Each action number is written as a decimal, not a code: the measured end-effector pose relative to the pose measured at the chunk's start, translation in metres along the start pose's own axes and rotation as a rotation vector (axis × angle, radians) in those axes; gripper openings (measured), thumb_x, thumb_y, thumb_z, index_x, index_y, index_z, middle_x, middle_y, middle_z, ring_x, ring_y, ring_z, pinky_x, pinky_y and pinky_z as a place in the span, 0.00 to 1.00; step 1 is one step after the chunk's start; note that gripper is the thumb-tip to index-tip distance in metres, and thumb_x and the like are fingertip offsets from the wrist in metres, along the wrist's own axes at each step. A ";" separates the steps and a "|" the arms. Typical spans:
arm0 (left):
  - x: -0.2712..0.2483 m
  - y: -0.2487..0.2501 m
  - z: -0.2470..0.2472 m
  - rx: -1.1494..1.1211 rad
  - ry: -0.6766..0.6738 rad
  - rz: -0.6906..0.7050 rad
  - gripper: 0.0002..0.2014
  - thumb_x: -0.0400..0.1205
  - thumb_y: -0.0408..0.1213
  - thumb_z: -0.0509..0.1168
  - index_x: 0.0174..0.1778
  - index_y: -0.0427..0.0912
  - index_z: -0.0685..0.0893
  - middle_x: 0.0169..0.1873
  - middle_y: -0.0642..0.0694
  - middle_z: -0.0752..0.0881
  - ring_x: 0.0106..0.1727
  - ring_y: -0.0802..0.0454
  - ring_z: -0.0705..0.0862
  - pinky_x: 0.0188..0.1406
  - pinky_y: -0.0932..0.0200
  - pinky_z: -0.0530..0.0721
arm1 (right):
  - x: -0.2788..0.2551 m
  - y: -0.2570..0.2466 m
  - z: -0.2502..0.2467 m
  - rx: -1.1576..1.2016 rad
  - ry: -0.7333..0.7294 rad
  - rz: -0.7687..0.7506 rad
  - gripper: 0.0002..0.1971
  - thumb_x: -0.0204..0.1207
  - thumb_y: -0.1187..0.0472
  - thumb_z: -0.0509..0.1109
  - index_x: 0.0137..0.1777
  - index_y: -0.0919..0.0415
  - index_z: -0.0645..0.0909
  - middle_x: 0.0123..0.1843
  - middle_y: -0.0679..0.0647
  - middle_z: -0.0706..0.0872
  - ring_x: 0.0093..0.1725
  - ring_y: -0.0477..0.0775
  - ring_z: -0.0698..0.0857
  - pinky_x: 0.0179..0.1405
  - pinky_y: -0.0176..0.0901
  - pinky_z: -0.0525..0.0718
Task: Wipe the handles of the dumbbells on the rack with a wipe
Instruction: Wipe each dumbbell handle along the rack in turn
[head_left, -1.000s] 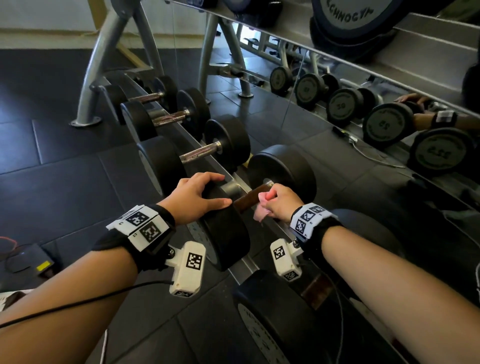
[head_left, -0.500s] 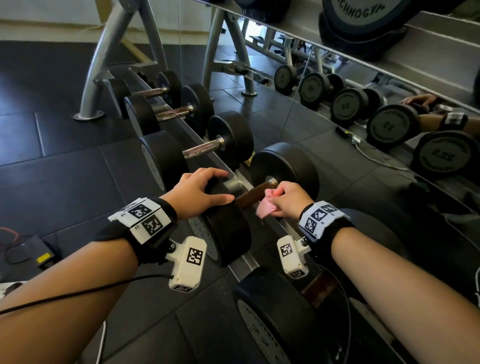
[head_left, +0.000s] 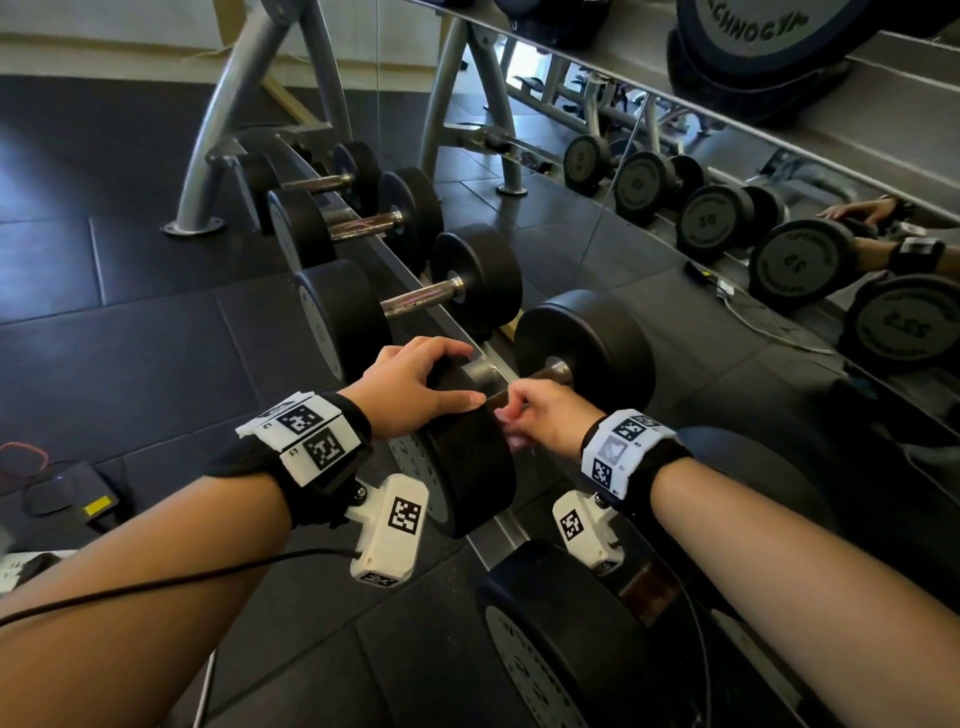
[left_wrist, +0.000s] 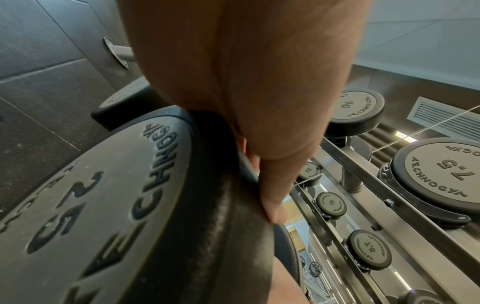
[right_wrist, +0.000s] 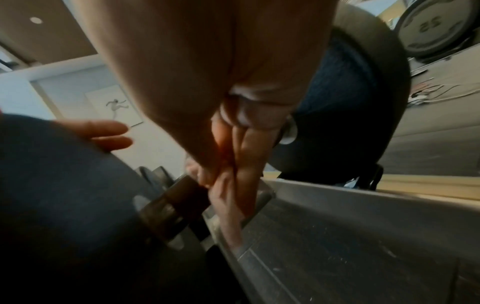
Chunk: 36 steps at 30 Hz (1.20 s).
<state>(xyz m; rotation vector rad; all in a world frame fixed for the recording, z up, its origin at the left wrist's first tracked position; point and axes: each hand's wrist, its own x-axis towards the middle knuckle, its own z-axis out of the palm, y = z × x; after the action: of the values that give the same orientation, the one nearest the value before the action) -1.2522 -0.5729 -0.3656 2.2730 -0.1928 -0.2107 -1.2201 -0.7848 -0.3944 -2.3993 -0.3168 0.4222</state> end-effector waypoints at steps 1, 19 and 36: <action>0.000 0.000 0.000 0.002 -0.001 0.000 0.29 0.77 0.54 0.73 0.74 0.64 0.72 0.73 0.56 0.72 0.78 0.48 0.61 0.79 0.45 0.65 | -0.001 -0.004 0.003 -0.018 -0.063 -0.025 0.17 0.80 0.72 0.65 0.33 0.53 0.72 0.35 0.51 0.80 0.34 0.46 0.81 0.38 0.30 0.78; -0.001 0.003 -0.001 -0.012 -0.007 -0.016 0.29 0.77 0.54 0.73 0.74 0.65 0.71 0.73 0.55 0.72 0.78 0.48 0.61 0.79 0.43 0.66 | 0.015 0.020 0.004 0.096 -0.032 0.006 0.15 0.81 0.60 0.70 0.33 0.53 0.73 0.28 0.52 0.82 0.32 0.52 0.84 0.36 0.42 0.84; -0.001 0.001 -0.001 -0.031 -0.019 -0.021 0.31 0.78 0.52 0.72 0.77 0.63 0.69 0.73 0.54 0.71 0.78 0.47 0.61 0.79 0.39 0.67 | 0.018 0.032 -0.012 0.029 0.111 0.078 0.13 0.80 0.58 0.72 0.36 0.55 0.75 0.37 0.50 0.83 0.42 0.52 0.86 0.52 0.51 0.88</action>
<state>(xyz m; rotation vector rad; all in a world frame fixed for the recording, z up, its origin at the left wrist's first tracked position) -1.2528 -0.5731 -0.3639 2.2434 -0.1742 -0.2450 -1.1953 -0.8098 -0.4102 -2.4016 -0.1675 0.3250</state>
